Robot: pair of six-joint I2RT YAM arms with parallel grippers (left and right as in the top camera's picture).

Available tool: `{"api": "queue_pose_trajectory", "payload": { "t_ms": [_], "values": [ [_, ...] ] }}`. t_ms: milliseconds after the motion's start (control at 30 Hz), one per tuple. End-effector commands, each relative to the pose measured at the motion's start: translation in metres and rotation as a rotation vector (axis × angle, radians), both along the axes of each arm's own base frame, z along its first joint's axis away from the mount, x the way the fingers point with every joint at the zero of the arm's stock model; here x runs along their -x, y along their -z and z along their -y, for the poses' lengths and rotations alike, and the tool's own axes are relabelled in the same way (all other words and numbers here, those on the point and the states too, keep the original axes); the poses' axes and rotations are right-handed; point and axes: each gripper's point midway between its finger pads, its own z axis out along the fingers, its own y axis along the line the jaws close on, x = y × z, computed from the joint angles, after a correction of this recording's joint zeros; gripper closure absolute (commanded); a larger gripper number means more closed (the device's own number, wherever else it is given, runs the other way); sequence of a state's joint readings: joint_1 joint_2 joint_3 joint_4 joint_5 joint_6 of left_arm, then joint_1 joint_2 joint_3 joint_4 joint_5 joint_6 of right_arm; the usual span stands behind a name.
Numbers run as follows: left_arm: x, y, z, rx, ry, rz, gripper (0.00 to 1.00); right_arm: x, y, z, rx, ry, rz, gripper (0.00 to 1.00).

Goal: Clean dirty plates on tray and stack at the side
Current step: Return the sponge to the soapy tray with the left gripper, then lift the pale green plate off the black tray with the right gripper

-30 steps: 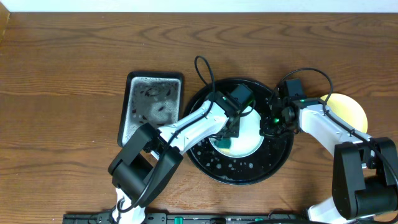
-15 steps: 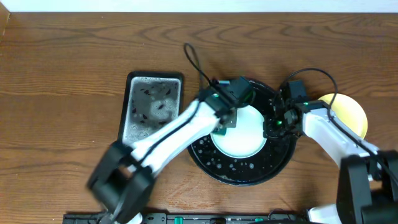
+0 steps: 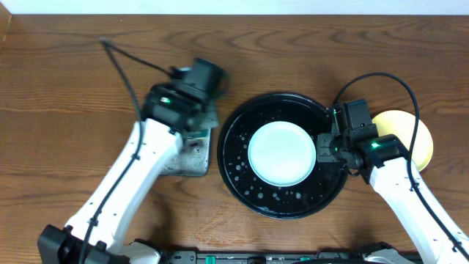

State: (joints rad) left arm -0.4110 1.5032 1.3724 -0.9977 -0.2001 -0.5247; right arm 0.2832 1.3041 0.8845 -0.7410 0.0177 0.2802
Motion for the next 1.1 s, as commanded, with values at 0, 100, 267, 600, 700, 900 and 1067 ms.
{"api": "queue_pose_trajectory", "payload": {
  "t_ms": [0,100,267,600,700,900,1067],
  "values": [
    [0.002,0.043,-0.044,-0.02,-0.051,-0.093,0.92,0.007,0.018,-0.016,-0.086,-0.043,-0.088,0.94],
    [0.003,0.072,-0.046,0.071,-0.027,-0.131,0.93,0.004,0.033,-0.021,-0.142,-0.045,-0.143,0.88],
    [0.0,0.083,-0.057,0.099,-0.038,-0.123,0.89,-0.001,0.062,-0.024,-0.269,-0.058,-0.241,0.82],
    [-0.004,0.032,-0.028,0.268,0.04,-0.003,0.53,0.001,0.106,-0.01,-0.276,-0.014,-0.352,0.94],
    [0.0,0.019,-0.029,0.273,0.044,0.03,0.41,-0.003,0.102,-0.01,-0.277,-0.018,-0.33,0.99],
    [0.011,0.01,-0.03,0.273,0.045,0.034,0.28,-0.018,0.071,-0.009,-0.256,-0.025,-0.209,0.99],
    [0.012,0.012,-0.031,0.272,0.044,0.029,0.17,-0.023,0.027,0.006,-0.063,0.0,-0.038,0.99]
  ]
}}
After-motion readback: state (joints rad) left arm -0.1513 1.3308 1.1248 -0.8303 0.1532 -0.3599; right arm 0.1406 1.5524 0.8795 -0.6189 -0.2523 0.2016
